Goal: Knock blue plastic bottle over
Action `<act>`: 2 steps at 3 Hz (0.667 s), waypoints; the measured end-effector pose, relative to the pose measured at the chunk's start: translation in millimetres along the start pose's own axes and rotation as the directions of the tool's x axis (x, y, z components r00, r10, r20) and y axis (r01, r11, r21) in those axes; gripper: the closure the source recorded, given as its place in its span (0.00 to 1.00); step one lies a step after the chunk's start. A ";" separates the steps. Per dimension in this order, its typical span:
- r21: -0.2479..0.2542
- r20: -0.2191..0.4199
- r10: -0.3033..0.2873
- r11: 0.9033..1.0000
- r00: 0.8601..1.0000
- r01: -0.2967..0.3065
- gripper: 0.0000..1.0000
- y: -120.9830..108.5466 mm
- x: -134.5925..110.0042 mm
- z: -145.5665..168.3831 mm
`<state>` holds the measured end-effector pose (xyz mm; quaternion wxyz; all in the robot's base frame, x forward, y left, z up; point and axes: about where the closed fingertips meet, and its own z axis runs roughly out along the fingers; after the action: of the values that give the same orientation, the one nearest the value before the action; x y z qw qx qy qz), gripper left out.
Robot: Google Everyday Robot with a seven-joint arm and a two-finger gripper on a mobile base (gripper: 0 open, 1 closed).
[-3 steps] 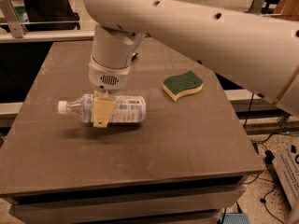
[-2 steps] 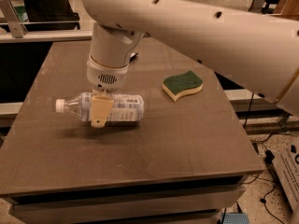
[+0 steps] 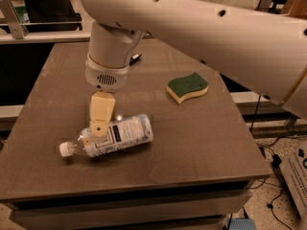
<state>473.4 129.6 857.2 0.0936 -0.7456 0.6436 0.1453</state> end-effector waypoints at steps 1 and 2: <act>0.018 0.061 0.067 0.997 0.996 -0.069 0.00 -3.9 13.1 -9.5; 0.053 0.166 0.181 0.980 0.969 -0.192 0.00 -5.9 44.0 -29.4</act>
Offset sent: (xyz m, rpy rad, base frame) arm 0.0323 -0.1080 0.0257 0.2849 0.0379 -0.4114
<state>487.8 79.9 869.7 0.1565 -0.6640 0.7058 0.1909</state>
